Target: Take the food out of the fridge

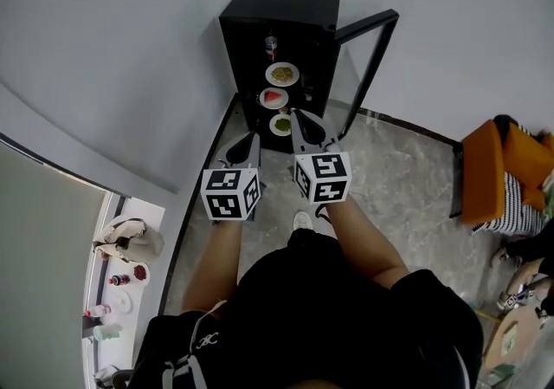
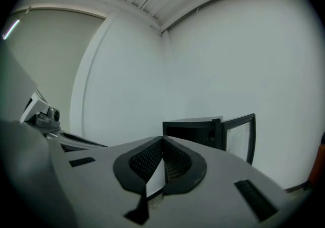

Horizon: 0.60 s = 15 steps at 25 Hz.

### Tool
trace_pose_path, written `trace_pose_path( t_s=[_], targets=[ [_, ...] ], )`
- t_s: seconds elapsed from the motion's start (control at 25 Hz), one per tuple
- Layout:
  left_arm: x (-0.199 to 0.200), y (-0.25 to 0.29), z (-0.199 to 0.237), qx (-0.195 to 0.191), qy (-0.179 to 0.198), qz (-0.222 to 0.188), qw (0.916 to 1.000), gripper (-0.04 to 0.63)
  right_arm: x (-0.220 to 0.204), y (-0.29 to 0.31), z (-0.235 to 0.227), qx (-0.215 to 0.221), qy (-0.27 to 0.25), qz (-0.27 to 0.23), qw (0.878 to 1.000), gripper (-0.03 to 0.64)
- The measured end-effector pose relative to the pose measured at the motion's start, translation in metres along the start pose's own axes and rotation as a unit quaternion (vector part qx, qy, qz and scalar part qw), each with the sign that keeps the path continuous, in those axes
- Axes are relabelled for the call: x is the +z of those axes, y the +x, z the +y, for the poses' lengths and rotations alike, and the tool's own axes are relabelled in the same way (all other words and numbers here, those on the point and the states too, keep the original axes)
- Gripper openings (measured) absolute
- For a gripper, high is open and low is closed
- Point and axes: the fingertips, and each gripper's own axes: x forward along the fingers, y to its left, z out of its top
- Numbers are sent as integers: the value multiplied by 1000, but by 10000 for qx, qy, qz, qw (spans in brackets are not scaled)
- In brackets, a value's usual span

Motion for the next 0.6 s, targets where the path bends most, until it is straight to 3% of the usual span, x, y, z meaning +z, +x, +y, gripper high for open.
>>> trace_pose_path(
  t_s=[0.4, 0.6],
  targets=[
    [11, 109, 10, 34, -199, 312, 9993, 0, -18, 73, -74, 83, 115, 373, 9992, -2],
    [11, 149, 17, 106, -401, 436, 9982, 0, -29, 101, -93, 361, 129, 536, 9978, -2]
  ],
)
